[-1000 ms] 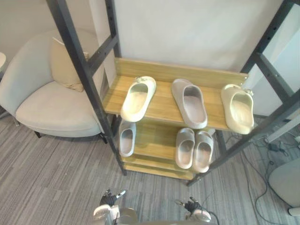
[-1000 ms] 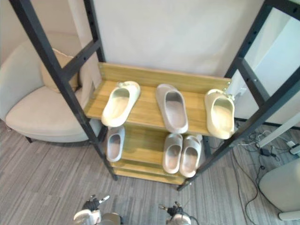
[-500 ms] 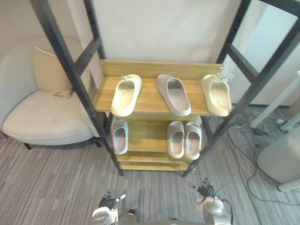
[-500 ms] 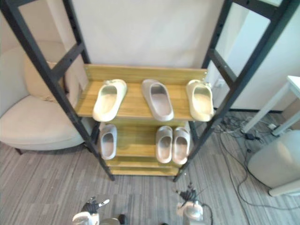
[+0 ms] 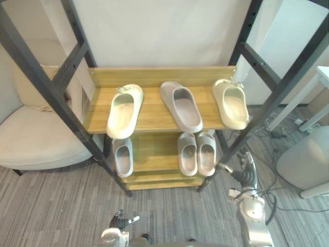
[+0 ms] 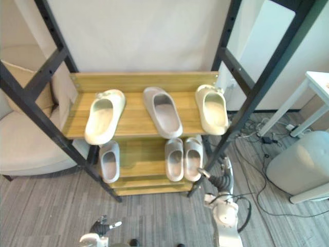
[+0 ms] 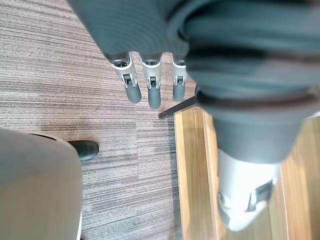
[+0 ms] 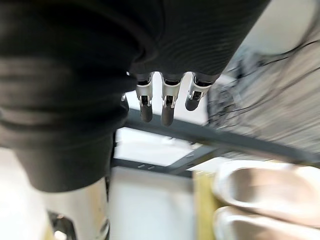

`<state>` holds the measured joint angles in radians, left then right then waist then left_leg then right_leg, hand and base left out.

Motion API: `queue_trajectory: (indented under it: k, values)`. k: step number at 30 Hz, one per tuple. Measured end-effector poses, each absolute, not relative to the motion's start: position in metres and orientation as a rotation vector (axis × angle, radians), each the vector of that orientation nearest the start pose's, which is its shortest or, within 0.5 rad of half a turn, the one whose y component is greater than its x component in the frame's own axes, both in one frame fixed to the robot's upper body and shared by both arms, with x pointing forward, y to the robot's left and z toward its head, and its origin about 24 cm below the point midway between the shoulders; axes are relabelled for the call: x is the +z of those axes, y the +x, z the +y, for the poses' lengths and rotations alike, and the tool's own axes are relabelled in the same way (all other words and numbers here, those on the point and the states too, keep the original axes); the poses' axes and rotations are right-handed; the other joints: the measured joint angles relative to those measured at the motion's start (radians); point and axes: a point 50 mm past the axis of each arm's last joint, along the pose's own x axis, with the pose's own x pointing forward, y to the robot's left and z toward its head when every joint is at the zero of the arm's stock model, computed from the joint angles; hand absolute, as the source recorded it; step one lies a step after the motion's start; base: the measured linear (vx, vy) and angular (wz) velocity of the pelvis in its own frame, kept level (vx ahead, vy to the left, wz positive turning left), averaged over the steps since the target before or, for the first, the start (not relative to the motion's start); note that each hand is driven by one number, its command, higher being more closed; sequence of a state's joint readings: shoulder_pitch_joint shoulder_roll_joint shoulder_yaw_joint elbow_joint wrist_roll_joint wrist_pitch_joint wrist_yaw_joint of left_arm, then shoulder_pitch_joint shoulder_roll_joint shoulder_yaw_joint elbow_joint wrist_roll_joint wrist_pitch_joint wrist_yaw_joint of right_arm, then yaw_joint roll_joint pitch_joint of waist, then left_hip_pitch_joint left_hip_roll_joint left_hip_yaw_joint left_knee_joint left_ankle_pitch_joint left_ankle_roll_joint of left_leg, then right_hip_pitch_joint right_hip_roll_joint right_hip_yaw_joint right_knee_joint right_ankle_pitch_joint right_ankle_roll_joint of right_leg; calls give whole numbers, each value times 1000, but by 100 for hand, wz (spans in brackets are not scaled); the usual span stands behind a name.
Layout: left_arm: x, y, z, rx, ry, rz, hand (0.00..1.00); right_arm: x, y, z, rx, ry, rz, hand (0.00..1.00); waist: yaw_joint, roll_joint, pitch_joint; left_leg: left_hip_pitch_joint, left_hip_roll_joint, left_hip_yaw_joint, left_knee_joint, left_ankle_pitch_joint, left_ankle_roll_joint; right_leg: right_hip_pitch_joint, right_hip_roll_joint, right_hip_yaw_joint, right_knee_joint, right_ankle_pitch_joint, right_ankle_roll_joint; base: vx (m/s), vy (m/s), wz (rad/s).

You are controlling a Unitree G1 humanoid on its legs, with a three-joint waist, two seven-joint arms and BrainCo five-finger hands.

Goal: Organize the slippers on the shoe rack

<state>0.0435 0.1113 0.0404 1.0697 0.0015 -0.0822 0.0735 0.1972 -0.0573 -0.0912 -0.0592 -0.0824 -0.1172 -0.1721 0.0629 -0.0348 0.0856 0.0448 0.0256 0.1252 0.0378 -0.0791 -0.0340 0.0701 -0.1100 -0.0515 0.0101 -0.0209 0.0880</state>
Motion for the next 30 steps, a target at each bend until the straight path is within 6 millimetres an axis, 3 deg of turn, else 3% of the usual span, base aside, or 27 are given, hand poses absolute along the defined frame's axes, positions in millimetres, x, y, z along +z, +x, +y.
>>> queue_trajectory:
  k: [6,19,30]
  values:
    - [-155,111,203,158,133,1026,0,58,217,-184,-189,-179,-158,0,-4,0,0,9,-2,-6,-17,-1,-9,-1,-4,4,3,0,0,-61,-7,-2]
    - [-156,110,204,155,130,1029,0,96,223,-184,-177,-186,-336,0,-9,-3,4,33,-19,-54,-94,63,2,-1,-11,-19,4,-21,4,-33,-17,8]
    - [-154,111,207,150,135,1012,0,142,253,-184,-104,-229,-518,0,-2,-6,7,31,-16,-60,-98,60,3,-2,-7,-18,20,-17,8,2,-3,1]
